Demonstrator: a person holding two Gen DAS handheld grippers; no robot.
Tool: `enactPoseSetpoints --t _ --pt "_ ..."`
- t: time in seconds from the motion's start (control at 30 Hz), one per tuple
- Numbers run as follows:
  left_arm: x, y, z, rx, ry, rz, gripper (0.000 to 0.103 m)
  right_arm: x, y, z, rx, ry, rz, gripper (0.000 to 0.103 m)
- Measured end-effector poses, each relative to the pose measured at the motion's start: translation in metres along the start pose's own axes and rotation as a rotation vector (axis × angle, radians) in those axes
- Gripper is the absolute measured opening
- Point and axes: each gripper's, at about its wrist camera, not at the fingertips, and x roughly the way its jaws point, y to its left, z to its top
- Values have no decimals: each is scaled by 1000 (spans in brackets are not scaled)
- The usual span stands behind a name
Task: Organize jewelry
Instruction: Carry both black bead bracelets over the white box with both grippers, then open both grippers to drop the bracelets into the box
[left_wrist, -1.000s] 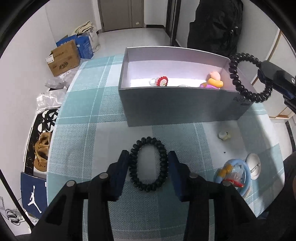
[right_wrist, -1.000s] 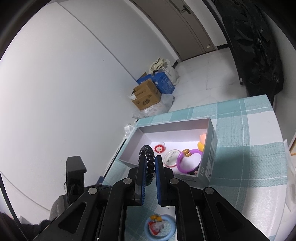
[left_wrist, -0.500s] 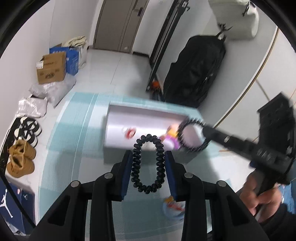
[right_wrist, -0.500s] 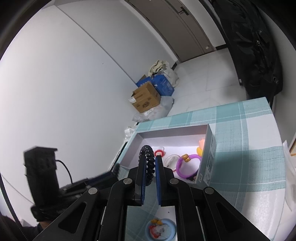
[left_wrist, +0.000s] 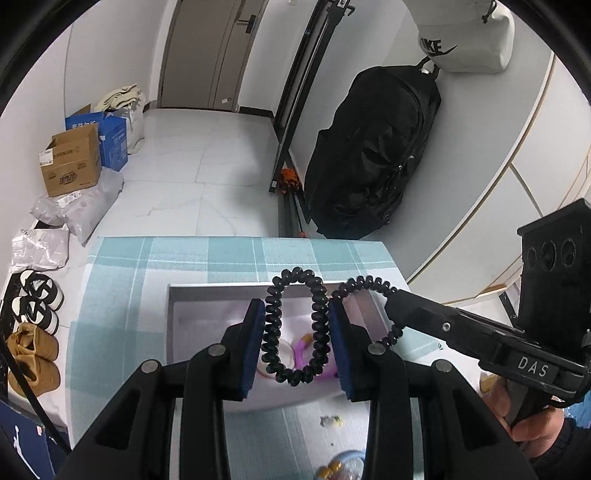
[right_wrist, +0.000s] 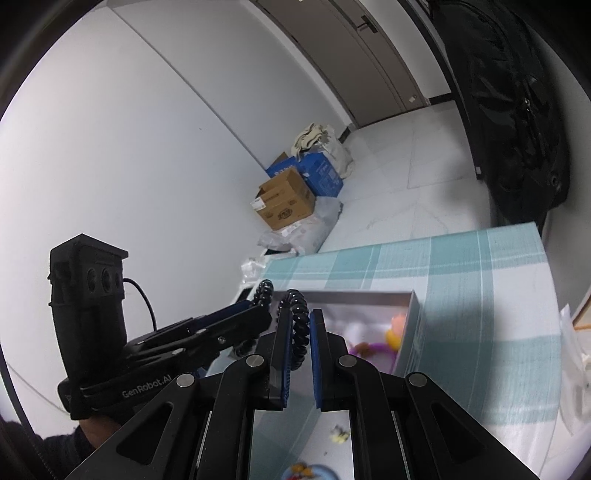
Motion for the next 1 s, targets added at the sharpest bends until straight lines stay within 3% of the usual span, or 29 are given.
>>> enactPoseSetpoints --t 0.37,0.53,0.73,0.8,0.9,1.0 --pt "18 12 -1 -48 58 -35 30 26 -13 10 4 38 -32 9" --pt "21 14 0 -79 72 -64 44 27 -19 10 19 46 -47 12" --pt "15 16 -1 -91 51 -58 66 18 -23 11 41 24 -62 35" --pt "11 15 0 -86 31 -53 67 11 -23 10 46 0 -60 44" --pt "6 11 -4 -67 19 -11 67 1 -18 11 33 -33 -55 45" --pt "1 7 -8 -55 13 23 67 -5 -15 9 20 -53 -57 55"
